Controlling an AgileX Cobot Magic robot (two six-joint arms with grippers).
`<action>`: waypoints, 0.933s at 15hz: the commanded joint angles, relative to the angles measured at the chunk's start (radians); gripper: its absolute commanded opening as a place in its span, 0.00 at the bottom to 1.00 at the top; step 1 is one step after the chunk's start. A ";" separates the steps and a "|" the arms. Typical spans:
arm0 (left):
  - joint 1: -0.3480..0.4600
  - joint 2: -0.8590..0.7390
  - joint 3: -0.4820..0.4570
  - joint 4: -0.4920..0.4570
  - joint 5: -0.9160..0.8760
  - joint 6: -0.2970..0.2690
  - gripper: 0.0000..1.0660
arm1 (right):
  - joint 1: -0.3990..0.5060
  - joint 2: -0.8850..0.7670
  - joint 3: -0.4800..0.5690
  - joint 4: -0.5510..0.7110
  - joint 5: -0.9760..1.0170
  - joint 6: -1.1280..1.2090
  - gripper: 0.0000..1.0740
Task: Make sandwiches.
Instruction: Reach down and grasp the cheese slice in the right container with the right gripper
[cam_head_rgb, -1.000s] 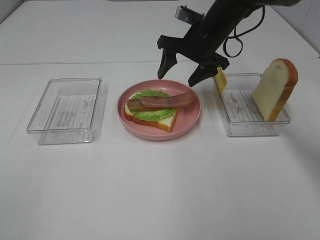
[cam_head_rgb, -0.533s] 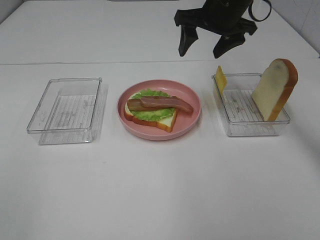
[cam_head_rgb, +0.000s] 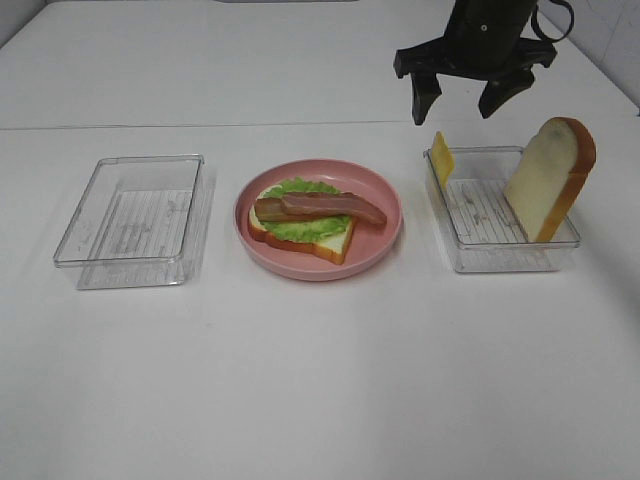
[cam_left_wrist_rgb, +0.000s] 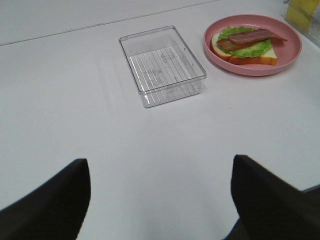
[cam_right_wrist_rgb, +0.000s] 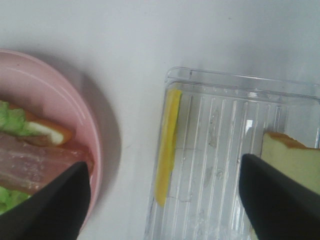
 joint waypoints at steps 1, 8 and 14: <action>-0.002 -0.020 0.006 -0.009 -0.011 -0.005 0.70 | -0.043 0.036 -0.008 0.049 -0.019 -0.024 0.66; -0.002 -0.020 0.006 -0.009 -0.011 -0.005 0.70 | -0.053 0.117 -0.012 0.130 -0.051 -0.090 0.56; -0.002 -0.020 0.006 -0.009 -0.011 -0.005 0.70 | -0.053 0.124 -0.015 0.130 -0.042 -0.090 0.00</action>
